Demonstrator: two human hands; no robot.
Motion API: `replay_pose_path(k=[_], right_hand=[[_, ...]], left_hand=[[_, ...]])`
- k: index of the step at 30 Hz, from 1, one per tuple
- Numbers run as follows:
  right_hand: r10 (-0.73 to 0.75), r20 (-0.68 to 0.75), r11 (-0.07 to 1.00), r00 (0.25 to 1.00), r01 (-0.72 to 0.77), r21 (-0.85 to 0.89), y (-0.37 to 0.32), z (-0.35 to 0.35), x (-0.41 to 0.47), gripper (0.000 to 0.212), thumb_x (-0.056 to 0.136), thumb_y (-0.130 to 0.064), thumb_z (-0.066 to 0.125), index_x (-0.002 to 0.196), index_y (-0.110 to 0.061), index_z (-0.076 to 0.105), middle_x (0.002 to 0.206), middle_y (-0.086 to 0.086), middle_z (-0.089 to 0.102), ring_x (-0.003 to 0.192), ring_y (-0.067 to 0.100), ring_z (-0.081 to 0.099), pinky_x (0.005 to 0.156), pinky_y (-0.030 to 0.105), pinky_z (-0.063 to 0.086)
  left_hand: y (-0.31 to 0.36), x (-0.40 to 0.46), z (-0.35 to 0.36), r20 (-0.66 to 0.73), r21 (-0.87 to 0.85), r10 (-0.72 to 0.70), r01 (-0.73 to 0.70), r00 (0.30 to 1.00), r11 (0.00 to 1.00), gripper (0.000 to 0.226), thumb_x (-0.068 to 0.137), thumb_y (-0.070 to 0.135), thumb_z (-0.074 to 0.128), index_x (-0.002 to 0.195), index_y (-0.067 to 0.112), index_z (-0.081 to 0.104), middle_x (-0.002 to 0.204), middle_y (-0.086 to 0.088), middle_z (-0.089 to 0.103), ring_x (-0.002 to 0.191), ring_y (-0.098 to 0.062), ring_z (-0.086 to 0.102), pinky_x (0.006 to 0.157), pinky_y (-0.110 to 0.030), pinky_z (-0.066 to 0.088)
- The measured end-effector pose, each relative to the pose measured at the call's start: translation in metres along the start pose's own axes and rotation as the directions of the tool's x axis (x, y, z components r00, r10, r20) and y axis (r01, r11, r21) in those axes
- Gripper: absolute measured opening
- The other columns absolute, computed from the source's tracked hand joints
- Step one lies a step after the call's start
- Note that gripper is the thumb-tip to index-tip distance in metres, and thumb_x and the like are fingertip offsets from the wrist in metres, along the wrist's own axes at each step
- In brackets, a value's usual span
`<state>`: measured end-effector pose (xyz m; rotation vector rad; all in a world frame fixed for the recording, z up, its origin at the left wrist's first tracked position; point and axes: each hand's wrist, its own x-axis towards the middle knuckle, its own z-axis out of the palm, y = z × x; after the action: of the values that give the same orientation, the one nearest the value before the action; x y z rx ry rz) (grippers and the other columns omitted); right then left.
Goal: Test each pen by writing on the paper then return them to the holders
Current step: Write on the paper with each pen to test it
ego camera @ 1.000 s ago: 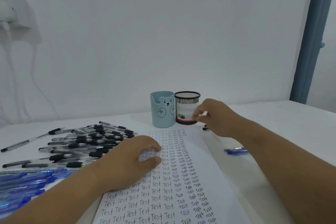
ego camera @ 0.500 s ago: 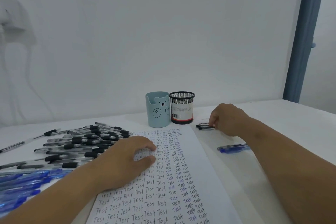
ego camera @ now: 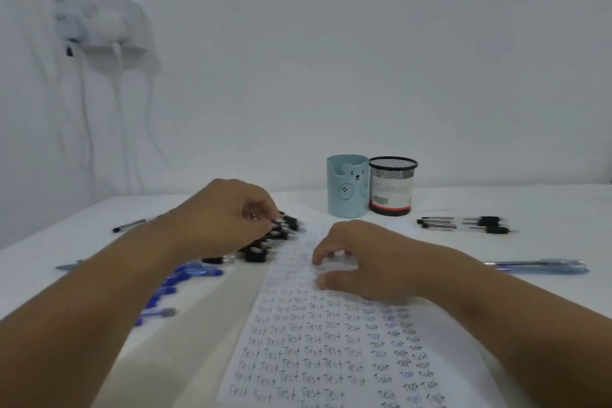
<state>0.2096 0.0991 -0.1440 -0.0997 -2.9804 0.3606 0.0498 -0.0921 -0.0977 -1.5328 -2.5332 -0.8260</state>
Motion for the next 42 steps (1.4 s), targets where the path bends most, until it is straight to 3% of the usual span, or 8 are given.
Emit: replay_pose_path(k=[3,6,9,13,21,34,38,42], right_hand=[[0.005,-0.017,1.000,1.000,-0.005,0.022,0.006,0.003,-0.001,0.040,0.086,-0.071,0.057,0.119,-0.048,0.060,0.119,-0.028,0.053,0.112,-0.007,0.048,0.102,0.028,0.043],[-0.001,-0.037,1.000,0.999,0.002,0.017,0.011,0.003,-0.002,0.040,0.084,-0.073,0.056,0.118,-0.052,0.060,0.119,-0.032,0.052,0.113,-0.009,0.048,0.100,0.025,0.043],[-0.008,-0.049,1.000,0.999,0.009,0.026,0.010,0.005,-0.002,0.037,0.085,-0.070,0.057,0.117,-0.051,0.061,0.118,-0.031,0.054,0.108,-0.012,0.048,0.093,0.016,0.041],[-0.013,-0.073,0.999,0.997,0.016,0.038,0.014,0.007,-0.004,0.037,0.082,-0.073,0.055,0.113,-0.054,0.062,0.115,-0.035,0.054,0.104,-0.018,0.046,0.088,0.013,0.039],[-0.012,-0.086,0.998,0.996,0.017,0.059,0.014,0.007,-0.005,0.032,0.084,-0.067,0.060,0.112,-0.052,0.064,0.115,-0.035,0.055,0.105,-0.020,0.045,0.086,0.011,0.037],[-0.007,-0.109,0.998,0.994,0.015,0.067,0.021,0.010,-0.003,0.033,0.083,-0.067,0.061,0.111,-0.051,0.065,0.114,-0.033,0.058,0.106,-0.019,0.046,0.085,0.010,0.037],[-0.016,-0.114,0.998,0.993,0.024,0.066,0.021,0.010,-0.003,0.034,0.083,-0.068,0.060,0.112,-0.051,0.065,0.115,-0.033,0.057,0.107,-0.018,0.047,0.089,0.012,0.038],[-0.018,-0.105,0.997,0.994,0.025,0.070,0.021,0.010,-0.004,0.034,0.084,-0.067,0.060,0.113,-0.050,0.065,0.115,-0.033,0.057,0.106,-0.017,0.046,0.088,0.012,0.037]], left_hand=[[-0.017,-0.020,-0.021,0.166,0.116,-0.056,0.037,0.985,0.993,0.018,0.084,0.020,0.074,0.091,0.037,0.075,0.089,0.018,0.072,0.078,-0.001,0.062,0.066,-0.006,0.044],[-0.031,-0.044,-0.032,0.207,0.199,-0.091,0.049,0.974,0.979,0.019,0.082,0.021,0.077,0.092,0.037,0.075,0.092,0.020,0.070,0.082,-0.001,0.061,0.070,-0.009,0.046],[-0.046,-0.066,-0.044,0.213,0.184,-0.091,0.052,0.973,0.982,0.021,0.081,0.023,0.079,0.093,0.039,0.074,0.096,0.021,0.070,0.090,-0.002,0.062,0.075,-0.014,0.050],[-0.067,-0.092,-0.053,0.265,0.146,-0.064,0.026,0.962,0.989,0.024,0.079,0.027,0.082,0.094,0.043,0.074,0.102,0.025,0.066,0.101,0.004,0.058,0.077,-0.007,0.042],[-0.098,-0.121,-0.012,-0.090,-0.071,0.059,-0.066,0.994,0.995,0.030,0.085,0.008,0.078,0.086,0.037,0.072,0.097,0.015,0.066,0.097,-0.009,0.063,0.082,-0.014,0.044],[-0.067,-0.067,0.025,-0.030,0.016,0.251,-0.251,0.967,0.968,0.010,0.093,0.019,0.070,0.102,0.021,0.074,0.099,0.010,0.062,0.098,-0.002,0.052,0.086,-0.009,0.037],[-0.062,-0.055,0.034,-0.074,0.038,0.262,-0.260,0.962,0.965,0.002,0.092,0.023,0.072,0.090,0.022,0.073,0.090,0.010,0.058,0.089,-0.002,0.049,0.080,-0.012,0.034],[-0.058,-0.049,0.037,-0.115,0.002,0.236,-0.238,0.965,0.971,0.009,0.092,0.025,0.073,0.086,0.026,0.067,0.085,0.014,0.063,0.087,-0.004,0.053,0.077,-0.012,0.037]])
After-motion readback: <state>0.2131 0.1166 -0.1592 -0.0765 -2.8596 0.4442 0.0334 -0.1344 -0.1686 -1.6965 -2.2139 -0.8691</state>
